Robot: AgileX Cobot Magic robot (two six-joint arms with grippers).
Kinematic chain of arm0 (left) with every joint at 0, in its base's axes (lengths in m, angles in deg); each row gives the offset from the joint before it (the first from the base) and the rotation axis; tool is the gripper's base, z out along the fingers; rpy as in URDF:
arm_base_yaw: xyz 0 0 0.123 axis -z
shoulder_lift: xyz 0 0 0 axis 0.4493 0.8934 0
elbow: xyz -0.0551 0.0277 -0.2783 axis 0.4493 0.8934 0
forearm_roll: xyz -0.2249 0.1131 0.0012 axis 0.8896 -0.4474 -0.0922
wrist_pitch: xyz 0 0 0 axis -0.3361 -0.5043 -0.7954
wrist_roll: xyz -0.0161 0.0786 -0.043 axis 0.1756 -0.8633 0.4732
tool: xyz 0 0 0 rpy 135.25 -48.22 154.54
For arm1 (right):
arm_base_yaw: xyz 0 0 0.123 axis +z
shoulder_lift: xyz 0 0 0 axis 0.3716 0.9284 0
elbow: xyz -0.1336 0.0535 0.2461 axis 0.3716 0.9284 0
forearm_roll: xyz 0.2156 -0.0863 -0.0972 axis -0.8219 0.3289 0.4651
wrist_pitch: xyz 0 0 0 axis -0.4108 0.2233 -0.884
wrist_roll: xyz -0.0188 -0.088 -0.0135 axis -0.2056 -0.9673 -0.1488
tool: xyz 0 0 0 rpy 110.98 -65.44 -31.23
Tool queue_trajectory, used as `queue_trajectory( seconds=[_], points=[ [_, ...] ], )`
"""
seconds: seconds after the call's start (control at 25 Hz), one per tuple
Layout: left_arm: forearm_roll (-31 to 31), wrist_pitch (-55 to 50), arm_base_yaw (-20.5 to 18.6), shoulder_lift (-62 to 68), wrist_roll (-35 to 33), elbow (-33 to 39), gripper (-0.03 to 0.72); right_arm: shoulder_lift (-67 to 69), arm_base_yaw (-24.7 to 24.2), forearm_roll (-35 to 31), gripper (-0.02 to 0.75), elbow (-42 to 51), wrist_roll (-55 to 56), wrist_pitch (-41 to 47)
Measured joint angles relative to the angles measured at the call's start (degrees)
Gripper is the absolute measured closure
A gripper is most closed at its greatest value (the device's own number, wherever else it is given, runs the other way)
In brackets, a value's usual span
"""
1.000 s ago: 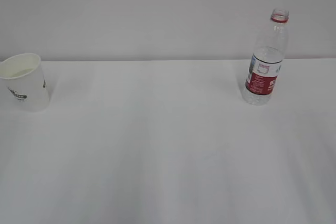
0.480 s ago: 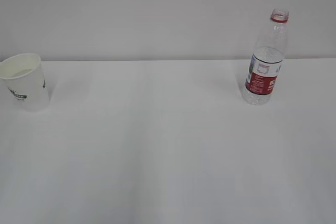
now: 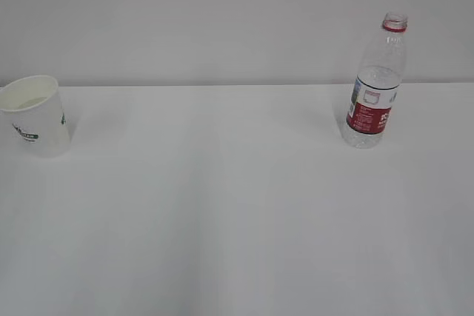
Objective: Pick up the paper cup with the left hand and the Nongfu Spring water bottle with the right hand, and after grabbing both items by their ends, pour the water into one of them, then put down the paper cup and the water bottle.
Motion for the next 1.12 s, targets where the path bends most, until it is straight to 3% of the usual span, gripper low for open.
queue_trajectory(
  seconds=[0.6, 1.12],
  points=[
    [0.3, -11.9, 0.0, -0.1, -0.1, -2.1, 0.109, -5.1, 0.0, 0.0, 0.145, 1.1, -0.2, 1.2],
    [0.3, -12.5, 0.0, -6.3, -0.1, -1.1, 0.109, -6.2, 0.0, 0.0, 0.145, 1.4, -0.2, 1.1]
  ],
)
